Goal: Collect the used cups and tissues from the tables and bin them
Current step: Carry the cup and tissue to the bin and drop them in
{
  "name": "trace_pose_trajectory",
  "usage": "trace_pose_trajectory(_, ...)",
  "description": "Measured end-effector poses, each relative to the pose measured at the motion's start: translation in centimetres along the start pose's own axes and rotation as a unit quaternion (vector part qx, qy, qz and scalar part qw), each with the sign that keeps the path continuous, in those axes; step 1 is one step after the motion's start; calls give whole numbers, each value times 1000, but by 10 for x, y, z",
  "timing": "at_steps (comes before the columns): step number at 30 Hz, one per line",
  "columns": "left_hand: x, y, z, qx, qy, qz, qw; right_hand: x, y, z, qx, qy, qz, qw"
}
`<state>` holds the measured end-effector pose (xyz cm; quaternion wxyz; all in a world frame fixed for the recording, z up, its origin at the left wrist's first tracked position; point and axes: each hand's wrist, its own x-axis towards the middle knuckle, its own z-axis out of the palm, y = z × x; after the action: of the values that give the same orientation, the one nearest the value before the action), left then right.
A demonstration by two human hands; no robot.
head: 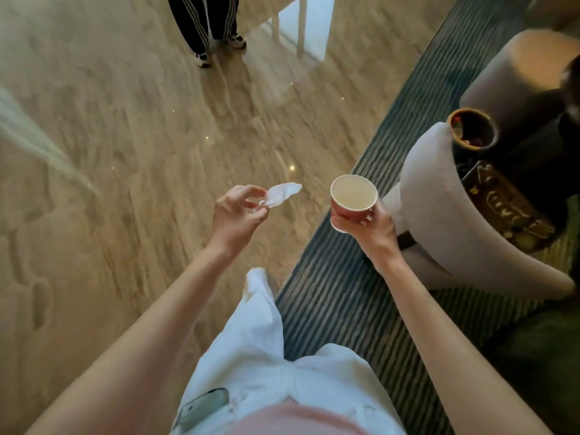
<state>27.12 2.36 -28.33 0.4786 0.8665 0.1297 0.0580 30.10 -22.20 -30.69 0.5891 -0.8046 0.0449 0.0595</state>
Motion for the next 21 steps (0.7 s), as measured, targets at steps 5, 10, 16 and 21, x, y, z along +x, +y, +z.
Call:
trace_pose_trajectory(5,123,9,6,-10,-49,31,998,81,-11,19,28,64,51,996)
trace_pose_trajectory(10,233,31,37,-3,-133,58,989,152,-19,17,58,127,96,986)
trace_pose_trajectory(16,368,73,123,21,-195,124,973,275,-13,-26,67,201,115,970)
trace_pose_trajectory(21,474,133,201,32,-226,149,962,391,-17,-83,105,253,129,953)
